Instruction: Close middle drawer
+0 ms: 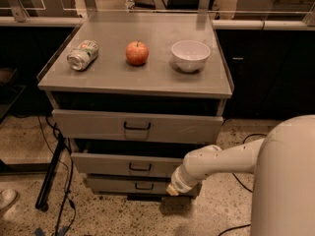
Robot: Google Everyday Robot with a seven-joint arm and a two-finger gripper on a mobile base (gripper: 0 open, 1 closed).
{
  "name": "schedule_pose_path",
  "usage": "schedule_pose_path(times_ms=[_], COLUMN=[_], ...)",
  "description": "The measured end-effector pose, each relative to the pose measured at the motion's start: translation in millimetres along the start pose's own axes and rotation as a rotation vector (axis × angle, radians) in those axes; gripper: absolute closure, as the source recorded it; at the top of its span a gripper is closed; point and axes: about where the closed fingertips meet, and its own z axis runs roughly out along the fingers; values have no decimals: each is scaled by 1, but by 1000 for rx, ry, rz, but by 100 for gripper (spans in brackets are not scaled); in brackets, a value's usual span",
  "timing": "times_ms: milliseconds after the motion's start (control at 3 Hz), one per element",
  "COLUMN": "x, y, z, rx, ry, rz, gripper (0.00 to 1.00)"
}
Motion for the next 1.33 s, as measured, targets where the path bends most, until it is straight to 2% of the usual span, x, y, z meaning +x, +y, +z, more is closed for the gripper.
schedule_pose_path(times_ms=[333, 667, 1333], x=[-6, -24, -56], y=[-2, -12, -28], z=[3, 7, 15], rx=[-13, 11, 74], ry=[-22, -47, -66], rz=[0, -4, -16], gripper=[91, 100, 100])
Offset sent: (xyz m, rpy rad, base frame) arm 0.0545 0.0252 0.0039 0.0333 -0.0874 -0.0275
